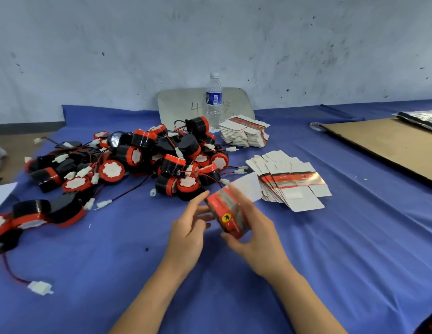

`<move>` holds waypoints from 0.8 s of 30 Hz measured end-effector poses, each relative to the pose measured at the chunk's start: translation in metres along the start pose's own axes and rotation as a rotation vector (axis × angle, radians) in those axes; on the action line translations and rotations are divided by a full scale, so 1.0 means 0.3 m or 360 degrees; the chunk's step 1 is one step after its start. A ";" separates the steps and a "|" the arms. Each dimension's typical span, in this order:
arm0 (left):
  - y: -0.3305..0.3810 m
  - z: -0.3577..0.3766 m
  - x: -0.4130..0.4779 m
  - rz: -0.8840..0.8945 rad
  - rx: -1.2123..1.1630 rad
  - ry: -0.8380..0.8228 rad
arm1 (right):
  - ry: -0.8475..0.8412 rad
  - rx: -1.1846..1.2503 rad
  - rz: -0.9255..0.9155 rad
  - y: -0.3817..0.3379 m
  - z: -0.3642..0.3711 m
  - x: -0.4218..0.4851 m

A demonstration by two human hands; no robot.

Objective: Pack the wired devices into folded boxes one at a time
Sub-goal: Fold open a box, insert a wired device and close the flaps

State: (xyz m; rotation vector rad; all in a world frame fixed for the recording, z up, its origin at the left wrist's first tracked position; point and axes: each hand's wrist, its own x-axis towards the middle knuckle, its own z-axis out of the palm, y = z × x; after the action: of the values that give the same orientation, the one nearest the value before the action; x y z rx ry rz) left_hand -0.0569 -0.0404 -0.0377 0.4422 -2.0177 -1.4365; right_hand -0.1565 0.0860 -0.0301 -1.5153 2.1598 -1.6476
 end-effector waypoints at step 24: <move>-0.063 -0.100 0.056 -0.0268 0.0643 -0.0251 | 0.0124 0.0369 0.0394 0.162 0.074 0.290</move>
State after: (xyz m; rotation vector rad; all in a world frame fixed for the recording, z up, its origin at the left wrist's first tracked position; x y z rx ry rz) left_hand -0.0517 -0.0787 -0.0439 0.7011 -2.4592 -1.1839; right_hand -0.2223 0.0081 -0.0335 -1.0931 2.0080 -1.8183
